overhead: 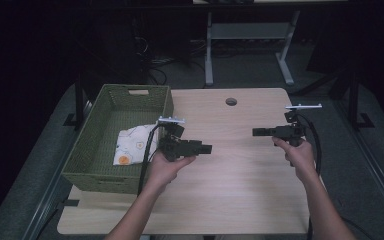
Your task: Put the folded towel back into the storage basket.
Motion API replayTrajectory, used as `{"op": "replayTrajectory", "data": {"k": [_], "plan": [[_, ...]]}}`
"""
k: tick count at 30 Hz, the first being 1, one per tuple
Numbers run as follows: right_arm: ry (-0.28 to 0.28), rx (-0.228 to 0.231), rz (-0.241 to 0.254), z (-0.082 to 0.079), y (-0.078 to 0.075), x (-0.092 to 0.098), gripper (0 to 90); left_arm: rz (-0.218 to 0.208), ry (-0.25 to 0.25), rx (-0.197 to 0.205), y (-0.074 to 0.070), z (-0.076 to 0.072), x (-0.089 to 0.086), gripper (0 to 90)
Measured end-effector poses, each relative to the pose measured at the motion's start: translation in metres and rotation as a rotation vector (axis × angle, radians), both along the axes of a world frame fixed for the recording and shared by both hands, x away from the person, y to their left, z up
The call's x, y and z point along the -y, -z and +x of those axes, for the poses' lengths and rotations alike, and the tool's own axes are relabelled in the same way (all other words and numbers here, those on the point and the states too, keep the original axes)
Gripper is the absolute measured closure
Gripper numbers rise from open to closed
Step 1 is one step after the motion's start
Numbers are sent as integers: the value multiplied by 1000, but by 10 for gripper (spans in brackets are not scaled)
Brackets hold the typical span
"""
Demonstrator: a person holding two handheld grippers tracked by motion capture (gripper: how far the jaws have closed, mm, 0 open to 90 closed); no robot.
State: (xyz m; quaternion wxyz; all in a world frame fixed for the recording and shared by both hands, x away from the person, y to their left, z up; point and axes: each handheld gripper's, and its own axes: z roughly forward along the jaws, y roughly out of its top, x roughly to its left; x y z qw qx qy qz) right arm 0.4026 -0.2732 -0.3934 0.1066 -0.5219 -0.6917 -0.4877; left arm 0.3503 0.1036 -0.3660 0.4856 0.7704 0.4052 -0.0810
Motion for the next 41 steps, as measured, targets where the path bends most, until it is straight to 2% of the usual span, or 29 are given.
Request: {"op": "replayTrajectory", "data": {"k": [12, 22, 28, 31, 35, 41], "plan": [[11, -16, 1, -8, 14, 11, 292, -4, 1, -15, 12, -5, 6, 400], [47, -33, 5, -23, 30, 33, 288, -7, -1, -28, 24, -10, 8, 397], [72, -37, 32, -30, 39, 47, 284, -2, 2, -36, 29, -11, 10, 395], [80, -44, 25, -34, 42, 53, 283, -4, 2, -43, 32, -12, 11, 394], [82, -36, 24, -38, 46, 58, 281, 17, 16, -42, 34, -14, 15, 386], [85, -18, 21, -46, 44, 62, 277, 16, 45, -57, 38, -18, 16, 364]]}}
